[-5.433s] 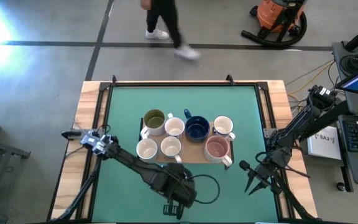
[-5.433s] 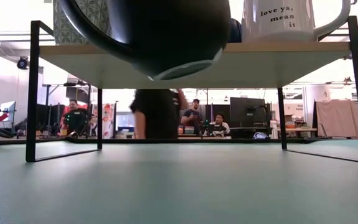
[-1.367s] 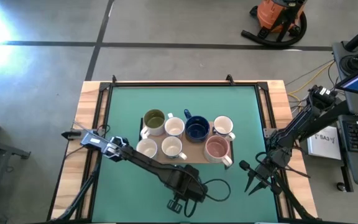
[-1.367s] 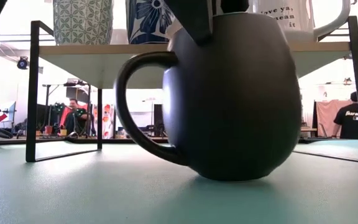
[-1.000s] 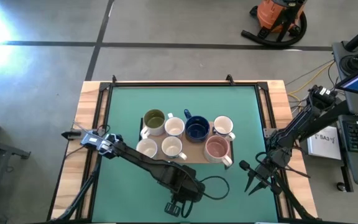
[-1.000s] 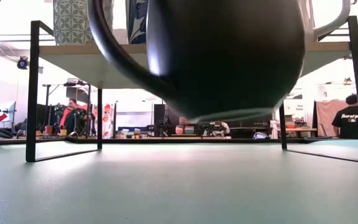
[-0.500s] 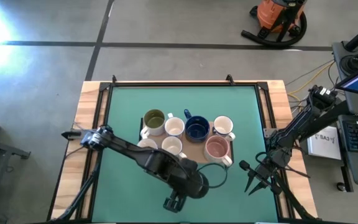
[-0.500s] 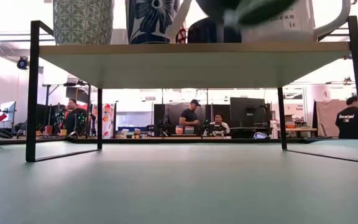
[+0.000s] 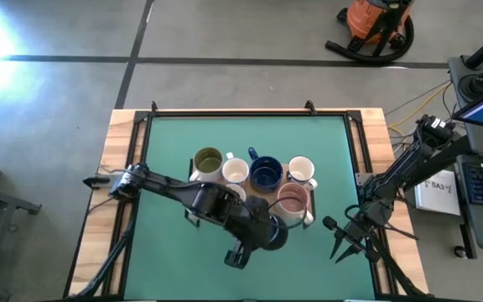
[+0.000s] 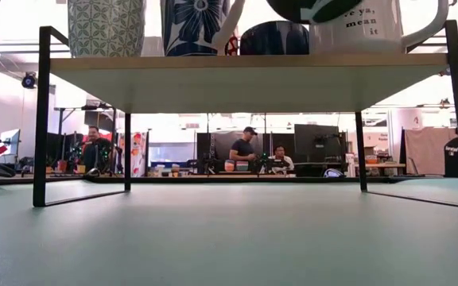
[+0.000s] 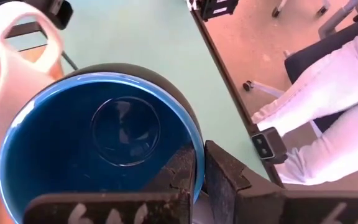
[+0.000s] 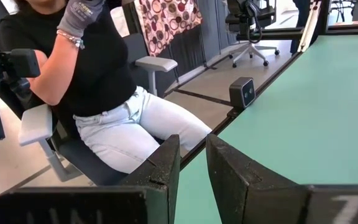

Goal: Place coffee mugs
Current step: Put the blue mug on the shelf

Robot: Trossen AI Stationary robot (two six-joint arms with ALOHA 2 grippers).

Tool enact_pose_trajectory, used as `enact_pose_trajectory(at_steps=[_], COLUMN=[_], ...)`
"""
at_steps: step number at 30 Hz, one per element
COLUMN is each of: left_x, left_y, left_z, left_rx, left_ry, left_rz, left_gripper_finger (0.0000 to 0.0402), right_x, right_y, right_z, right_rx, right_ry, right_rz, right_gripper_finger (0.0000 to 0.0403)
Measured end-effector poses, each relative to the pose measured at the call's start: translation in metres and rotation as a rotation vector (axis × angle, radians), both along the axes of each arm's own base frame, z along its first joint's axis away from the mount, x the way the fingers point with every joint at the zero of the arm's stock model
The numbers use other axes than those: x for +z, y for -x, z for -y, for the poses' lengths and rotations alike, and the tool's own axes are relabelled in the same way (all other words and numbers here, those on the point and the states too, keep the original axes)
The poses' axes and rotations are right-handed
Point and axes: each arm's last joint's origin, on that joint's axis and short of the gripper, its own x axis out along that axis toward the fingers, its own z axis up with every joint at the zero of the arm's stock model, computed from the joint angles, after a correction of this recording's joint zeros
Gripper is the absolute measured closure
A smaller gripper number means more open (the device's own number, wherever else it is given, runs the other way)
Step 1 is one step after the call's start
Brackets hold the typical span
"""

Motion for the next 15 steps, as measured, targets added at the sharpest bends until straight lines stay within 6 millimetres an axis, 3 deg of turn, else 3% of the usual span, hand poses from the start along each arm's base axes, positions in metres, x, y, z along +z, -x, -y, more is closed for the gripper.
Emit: enact_pose_trajectory(at_steps=[15], left_x=[0.006], left_y=[0.004], left_z=[-0.028], left_rx=[0.073], left_ry=[-0.011], left_rz=[-0.053], left_gripper_finger=[0.0393], right_x=[0.0], right_y=[0.0], right_z=[0.0], right_rx=[0.0], right_ry=[0.0], right_rz=[0.0], right_gripper_finger=[0.0335])
